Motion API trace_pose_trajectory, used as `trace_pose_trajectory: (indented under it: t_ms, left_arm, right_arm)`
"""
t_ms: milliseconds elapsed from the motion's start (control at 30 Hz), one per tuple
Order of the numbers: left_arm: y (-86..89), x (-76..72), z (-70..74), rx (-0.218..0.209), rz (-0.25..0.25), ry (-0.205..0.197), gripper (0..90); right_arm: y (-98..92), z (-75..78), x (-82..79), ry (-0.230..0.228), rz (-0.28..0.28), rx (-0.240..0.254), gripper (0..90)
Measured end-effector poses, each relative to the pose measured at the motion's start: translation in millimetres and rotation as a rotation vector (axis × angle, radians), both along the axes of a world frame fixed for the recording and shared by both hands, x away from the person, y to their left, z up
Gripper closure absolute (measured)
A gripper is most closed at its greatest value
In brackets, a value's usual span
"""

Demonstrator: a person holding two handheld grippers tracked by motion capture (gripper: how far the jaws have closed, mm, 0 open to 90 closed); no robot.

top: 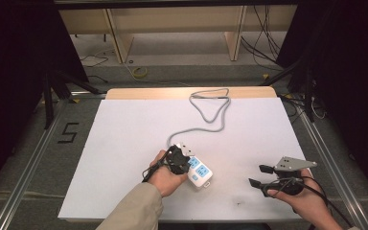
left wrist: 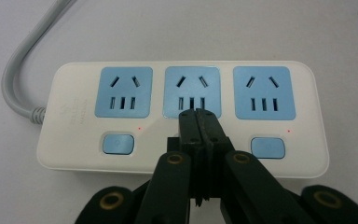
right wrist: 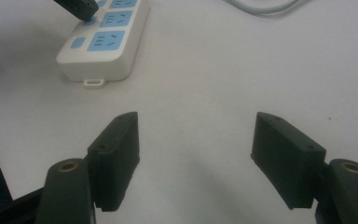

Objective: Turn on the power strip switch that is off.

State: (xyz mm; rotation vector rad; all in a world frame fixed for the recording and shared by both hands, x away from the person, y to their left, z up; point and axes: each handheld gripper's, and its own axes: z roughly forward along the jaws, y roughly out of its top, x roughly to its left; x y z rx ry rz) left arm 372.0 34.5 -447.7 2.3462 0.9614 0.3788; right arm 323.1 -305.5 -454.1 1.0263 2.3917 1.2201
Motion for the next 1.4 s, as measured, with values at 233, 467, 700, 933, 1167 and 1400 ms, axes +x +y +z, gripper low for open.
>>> trace_pose_trajectory:
  t_ms: [233,467,700,933,1167,1400]
  left_arm:
    - [-1.5,0.9,0.7,0.005,0.010,0.008,89.7]
    - [-1.5,3.4,0.8,0.001,0.025,0.018,89.7]
    - [-4.1,3.1,1.5,0.022,0.020,0.013,89.7]
    - [-5.0,4.3,1.8,0.027,0.022,0.024,89.7]
    - [-4.6,5.5,2.0,0.028,0.021,0.033,89.8]
    - [-6.2,6.9,2.6,0.038,0.027,0.044,89.8]
  right_arm:
    - [0.2,0.2,-0.5,0.003,-0.001,-0.001,32.5]
    - [0.2,0.1,-0.4,0.004,0.001,0.001,32.5]
    - [0.0,-0.2,0.0,0.001,0.000,0.000,32.5]
    - [-0.6,0.1,-0.4,0.002,-0.001,0.000,32.5]
    - [-1.5,0.6,-0.1,0.000,-0.005,0.005,32.5]
    - [-1.5,0.6,-0.1,-0.001,-0.006,0.003,32.5]
